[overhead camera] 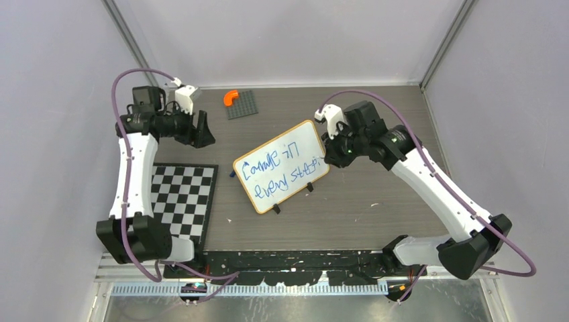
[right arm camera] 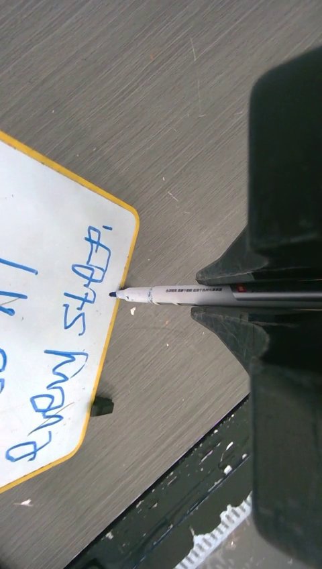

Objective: Write a sentence on the whiteboard
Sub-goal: Write a sentence on the whiteboard, then pick up the pen cap from the center of the board.

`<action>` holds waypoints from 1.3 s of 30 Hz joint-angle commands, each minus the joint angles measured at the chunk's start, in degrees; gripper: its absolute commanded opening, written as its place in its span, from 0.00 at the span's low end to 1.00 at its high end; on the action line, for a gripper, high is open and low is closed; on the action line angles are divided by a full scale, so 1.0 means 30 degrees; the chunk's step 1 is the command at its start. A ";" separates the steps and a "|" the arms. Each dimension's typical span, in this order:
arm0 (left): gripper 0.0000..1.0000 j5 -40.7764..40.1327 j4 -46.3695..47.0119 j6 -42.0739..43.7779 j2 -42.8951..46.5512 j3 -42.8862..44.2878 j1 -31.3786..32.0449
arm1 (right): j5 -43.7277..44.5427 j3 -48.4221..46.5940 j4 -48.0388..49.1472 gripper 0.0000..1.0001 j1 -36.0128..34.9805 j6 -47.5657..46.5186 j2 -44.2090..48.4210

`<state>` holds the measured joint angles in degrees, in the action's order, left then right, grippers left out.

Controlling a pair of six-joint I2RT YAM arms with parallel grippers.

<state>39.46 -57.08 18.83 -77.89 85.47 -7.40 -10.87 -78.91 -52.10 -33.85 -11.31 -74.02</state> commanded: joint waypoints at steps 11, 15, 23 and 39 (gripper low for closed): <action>0.50 -0.1380 0.3789 0.0360 -0.2983 -0.6657 0.0713 | -0.1513 -0.1218 0.0045 0.00 0.2743 0.2523 0.1122; 0.48 -0.1866 0.5373 0.0785 -0.3347 -0.7577 0.1714 | -0.1731 -0.1029 0.0088 0.00 0.3048 0.2667 0.1034; 0.44 -0.2056 0.8139 0.2274 -0.4091 -0.9162 0.2307 | -0.1911 -0.0732 0.0126 0.00 0.3401 0.2803 0.1163; 0.50 -0.2674 1.1239 0.8374 -0.1707 -1.2194 0.3795 | -0.2044 -0.0625 0.0120 0.00 0.3651 0.2950 0.1031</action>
<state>32.29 -27.31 34.46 -87.33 51.31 4.16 -16.23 -80.14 -52.56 -23.27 -2.96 -71.64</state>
